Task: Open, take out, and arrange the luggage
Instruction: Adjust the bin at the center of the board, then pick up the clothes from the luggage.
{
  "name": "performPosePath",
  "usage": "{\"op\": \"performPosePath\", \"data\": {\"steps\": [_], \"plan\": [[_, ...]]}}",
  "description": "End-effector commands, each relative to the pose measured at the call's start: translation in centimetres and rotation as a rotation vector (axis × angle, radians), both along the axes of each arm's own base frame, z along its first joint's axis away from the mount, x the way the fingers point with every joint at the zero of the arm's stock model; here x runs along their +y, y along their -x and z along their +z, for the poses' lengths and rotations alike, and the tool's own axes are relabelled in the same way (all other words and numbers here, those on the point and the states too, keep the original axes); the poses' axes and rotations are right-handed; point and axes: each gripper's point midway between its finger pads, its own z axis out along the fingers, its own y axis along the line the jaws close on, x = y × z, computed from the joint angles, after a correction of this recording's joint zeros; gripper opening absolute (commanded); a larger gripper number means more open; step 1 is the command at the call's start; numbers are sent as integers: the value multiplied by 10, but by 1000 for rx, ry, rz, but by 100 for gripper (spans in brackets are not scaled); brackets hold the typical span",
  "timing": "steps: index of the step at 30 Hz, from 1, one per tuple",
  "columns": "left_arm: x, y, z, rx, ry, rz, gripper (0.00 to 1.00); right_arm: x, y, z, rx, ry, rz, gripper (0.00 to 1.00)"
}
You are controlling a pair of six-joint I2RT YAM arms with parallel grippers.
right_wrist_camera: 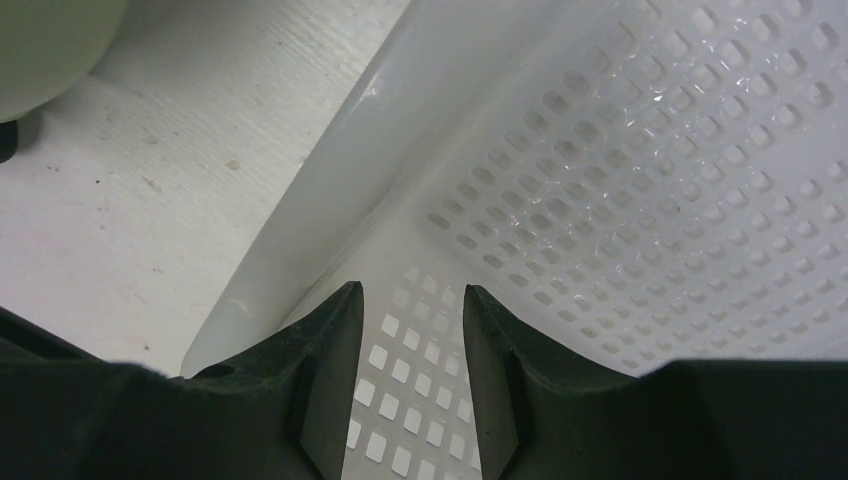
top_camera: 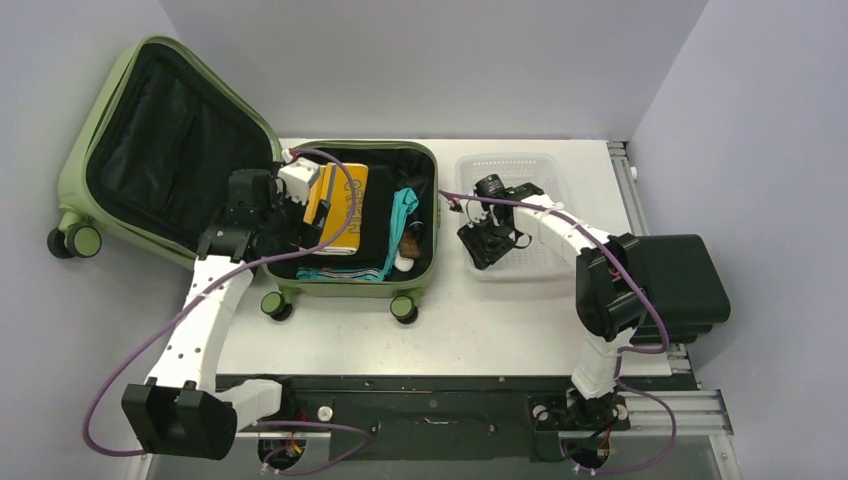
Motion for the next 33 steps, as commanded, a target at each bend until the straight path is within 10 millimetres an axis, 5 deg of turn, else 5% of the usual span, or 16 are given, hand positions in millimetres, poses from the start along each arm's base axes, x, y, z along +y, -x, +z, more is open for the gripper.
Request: {"op": "performPosePath", "data": {"steps": [1,9,17,22,26,30,33], "plan": [[1,-34,30,-118,26,54,96,22,-2,19,-29,-101,0,38],[-7,-46,26,-105,51,19,96,70,3,27,-13,-200,25,39],[-2,-51,16,-94,49,53,96,88,20,34,-33,-176,97,39],[7,-62,9,-79,103,94,96,50,-25,86,-252,-130,-22,42],[15,-76,7,-48,261,84,96,36,-55,153,-427,-193,-108,52],[18,-81,1,11,394,50,96,55,-70,199,-494,-336,-108,74],[9,-74,-10,68,449,22,96,92,-74,207,-382,-514,-68,79]]}}
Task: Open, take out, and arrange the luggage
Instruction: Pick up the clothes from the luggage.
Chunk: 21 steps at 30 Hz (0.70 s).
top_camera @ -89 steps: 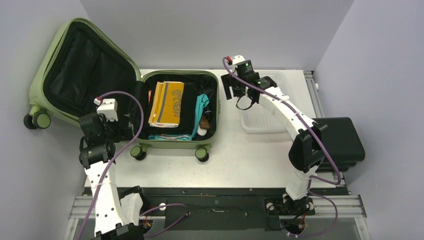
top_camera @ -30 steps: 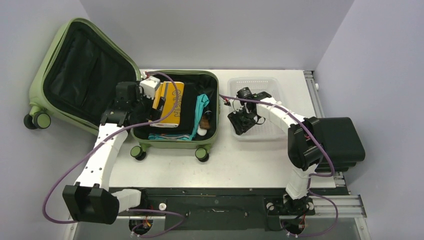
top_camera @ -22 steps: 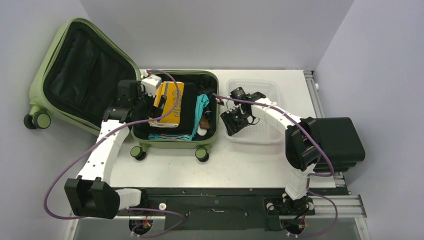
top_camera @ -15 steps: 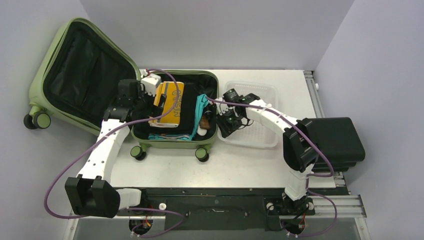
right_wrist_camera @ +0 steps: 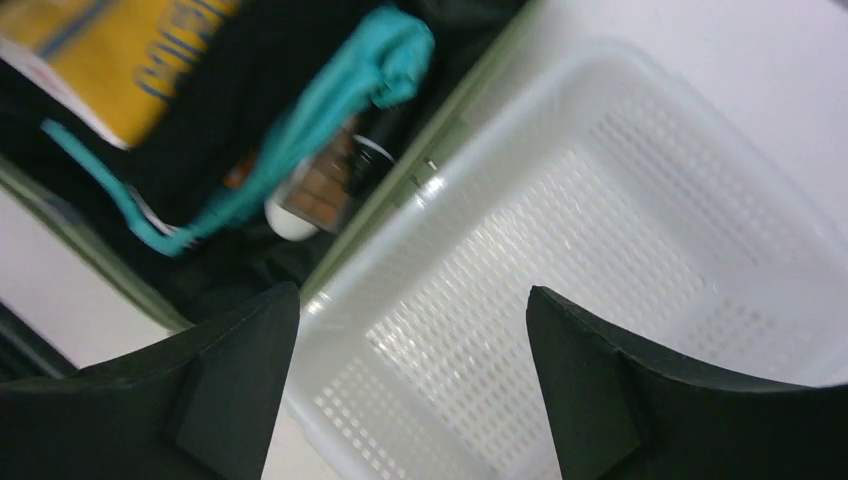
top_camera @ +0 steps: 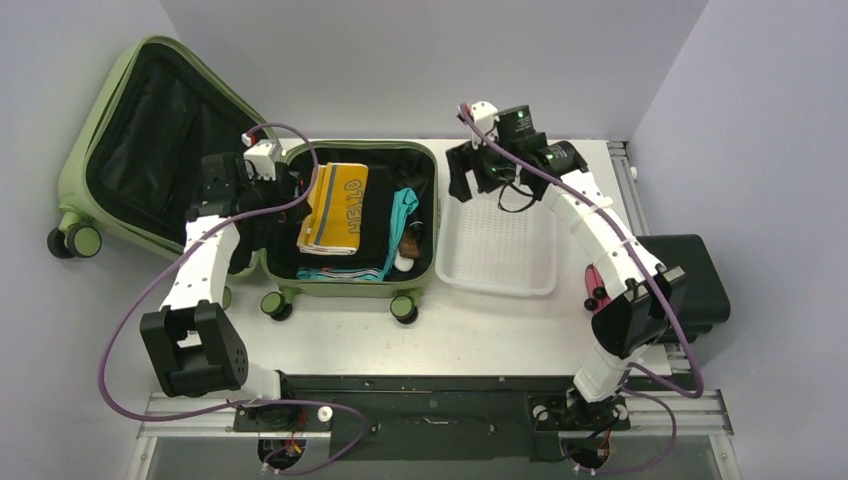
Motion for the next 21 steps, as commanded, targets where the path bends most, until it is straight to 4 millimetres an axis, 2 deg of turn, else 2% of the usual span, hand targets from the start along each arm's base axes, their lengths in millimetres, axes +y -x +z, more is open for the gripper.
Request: {"op": "performPosePath", "data": {"steps": [1,2,3,4,5,6,7,8,9,10,11,12,13,14,15,16,17,18,21], "plan": [[-33,-1,20,-31,170,-126,96,56,-7,44,26,-275,107,81],[-34,2,14,-10,183,-124,96,71,-7,39,69,-320,148,82],[-37,5,11,7,197,-132,96,86,-8,50,62,-368,167,83],[-38,7,7,20,204,-134,96,103,-5,45,85,-388,204,83],[-39,8,4,32,214,-137,97,115,-10,54,63,-431,217,83],[-39,8,2,37,219,-140,98,130,-8,49,86,-457,243,83],[-41,7,0,42,233,-142,99,143,-11,60,78,-525,259,83],[-40,5,-1,45,240,-139,99,155,-14,55,97,-553,265,83],[-40,3,-5,54,254,-137,100,167,-19,66,90,-627,265,83],[-41,0,-4,55,262,-141,100,180,-19,59,139,-670,247,83],[-40,-4,-7,65,270,-137,97,191,-23,68,114,-719,272,82],[-40,-6,-14,85,277,-134,96,204,-22,59,166,-752,259,81],[-39,-10,-13,84,279,-133,94,213,-23,64,157,-787,278,81],[-38,-13,-19,101,283,-131,93,227,-21,56,208,-813,273,79],[-37,-18,-18,95,284,-130,93,235,-22,60,201,-843,293,78],[-36,-25,-20,86,287,-133,92,246,-21,51,244,-861,286,77],[-36,-29,-19,78,298,-125,92,252,-23,55,234,-889,297,76],[-35,-37,-21,65,305,-122,92,260,-25,50,257,-908,289,75],[-34,-56,-20,42,328,-112,91,268,-39,35,235,-914,266,74]]}}
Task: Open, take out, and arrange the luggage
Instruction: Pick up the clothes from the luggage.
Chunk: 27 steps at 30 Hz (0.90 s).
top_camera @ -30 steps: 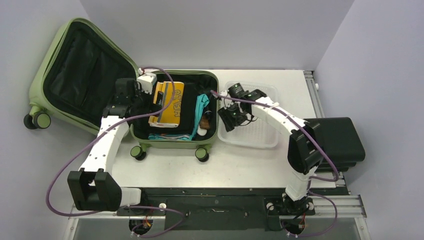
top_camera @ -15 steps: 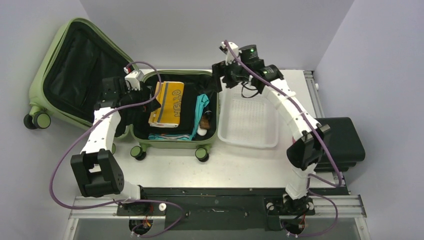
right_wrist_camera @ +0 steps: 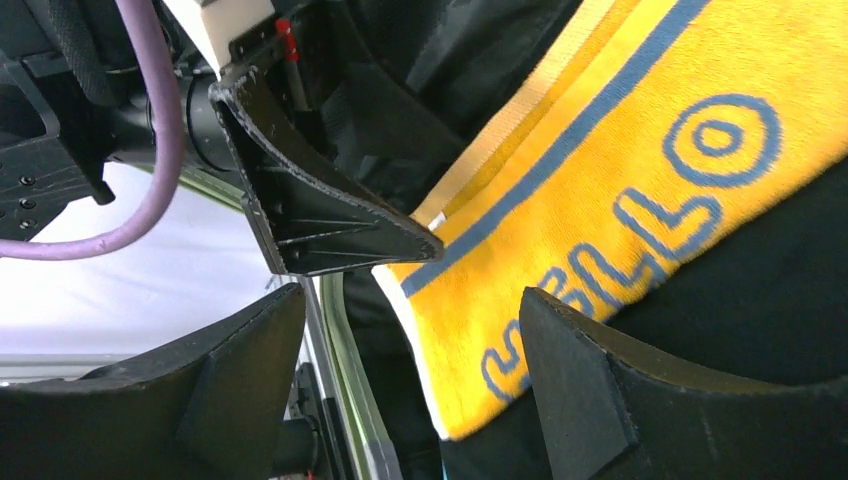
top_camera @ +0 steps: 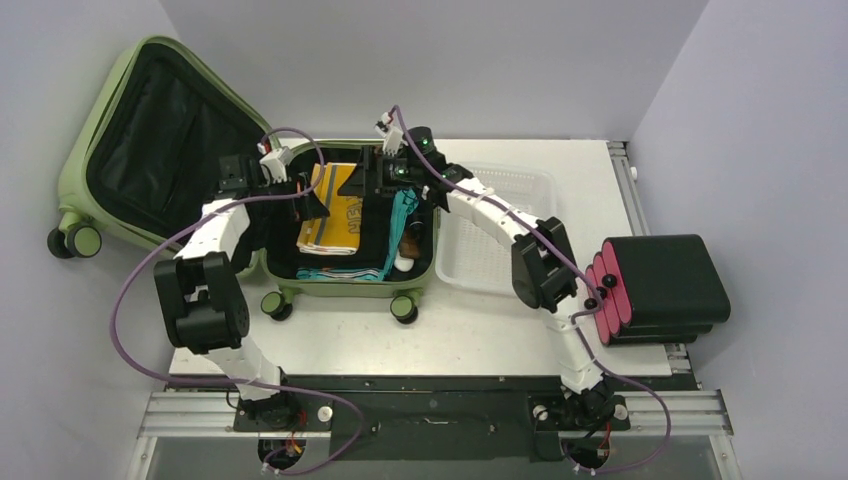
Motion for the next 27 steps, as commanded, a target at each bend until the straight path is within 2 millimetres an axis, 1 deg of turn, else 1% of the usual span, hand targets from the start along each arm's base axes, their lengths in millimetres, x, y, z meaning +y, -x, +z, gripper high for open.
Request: {"op": "performPosePath", "data": {"steps": [1,2,3,6,9,10,11,13,14,15,16,17,18,19,20,21,22,23,24,25,27], "plan": [[3,-48,33,-156,49,9,91,20,-11,54,-110,-162,-2,74],[2,-53,36,-163,63,15,91,21,-16,44,-109,-144,-16,73],[1,-59,34,-165,84,17,91,21,-19,41,-122,-126,-18,73],[-3,-70,37,-185,130,15,91,19,-35,17,-114,-90,-57,71],[-6,-82,41,-222,168,13,91,13,-53,5,-122,-64,-102,69],[-5,-85,42,-229,172,14,91,10,-61,3,-154,-48,-111,69],[-5,-90,43,-240,178,19,91,6,-66,-3,-158,-20,-124,69],[-4,-98,45,-261,185,21,91,-1,-79,-8,-200,11,-139,69],[-4,-102,46,-277,188,19,91,-6,-86,-15,-210,23,-149,69],[-4,-108,45,-284,200,24,91,-8,-91,-16,-219,20,-156,70],[-4,-114,45,-309,207,20,91,-11,-97,-23,-215,24,-166,70],[-4,-118,46,-311,223,26,91,-15,-103,-25,-218,23,-178,70],[-5,-123,43,-323,232,23,91,-15,-106,-32,-211,27,-182,70],[-5,-127,45,-326,247,28,90,-16,-109,-34,-213,22,-185,70],[-5,-132,41,-327,256,27,90,-15,-111,-37,-211,16,-187,70],[-6,-136,44,-329,272,33,90,-16,-114,-43,-204,18,-190,70],[-6,-141,39,-324,279,35,89,-15,-116,-40,-206,4,-195,70],[-5,-145,43,-330,286,38,89,-14,-118,-43,-203,0,-195,70],[-6,-148,37,-319,290,40,88,-13,-119,-39,-205,-13,-193,70],[-6,-151,39,-324,292,42,88,-12,-121,-35,-218,-29,-193,70],[-6,-154,34,-317,290,44,87,-9,-123,-28,-236,-58,-188,70]]}}
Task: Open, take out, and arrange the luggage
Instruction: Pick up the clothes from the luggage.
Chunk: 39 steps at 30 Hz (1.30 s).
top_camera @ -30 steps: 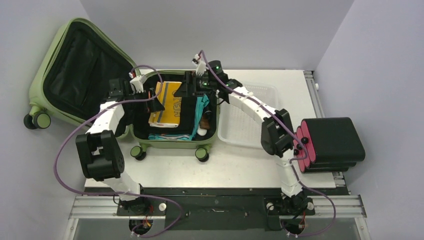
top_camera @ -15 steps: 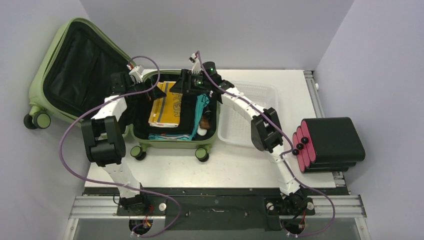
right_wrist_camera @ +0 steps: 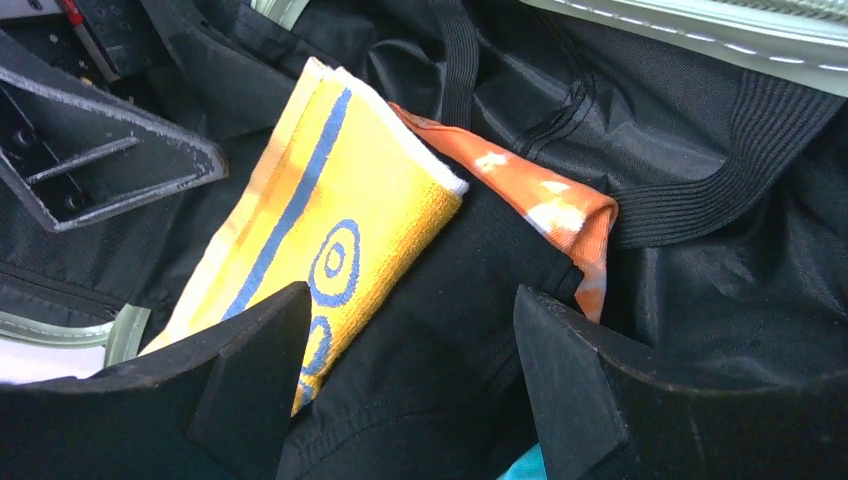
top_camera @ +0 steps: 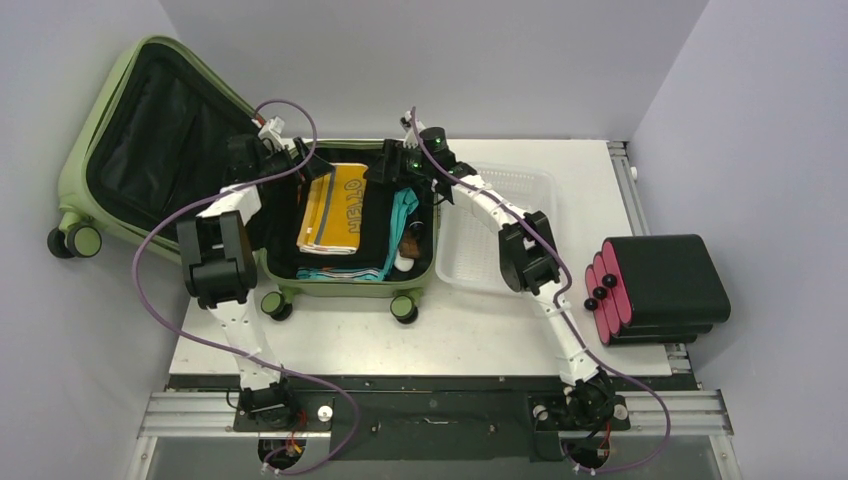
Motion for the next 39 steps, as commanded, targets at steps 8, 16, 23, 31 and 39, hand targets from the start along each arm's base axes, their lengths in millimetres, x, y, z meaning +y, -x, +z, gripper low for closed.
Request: {"op": "performPosePath", "data": {"steps": [8,16,23,31,39], "plan": [[3,-27,2,-49,-18,17,84,19,-9,74,-193,-137,28,69],[-9,-27,7,-58,70,-47,65,26,-6,79,-192,-162,41,69],[-15,-25,17,-76,128,-79,44,41,3,57,-132,-182,64,68],[-17,-27,14,-75,143,-87,35,41,3,37,-65,-182,54,66],[-18,-28,12,-73,157,-99,17,35,-1,26,-17,-177,32,63]]}}
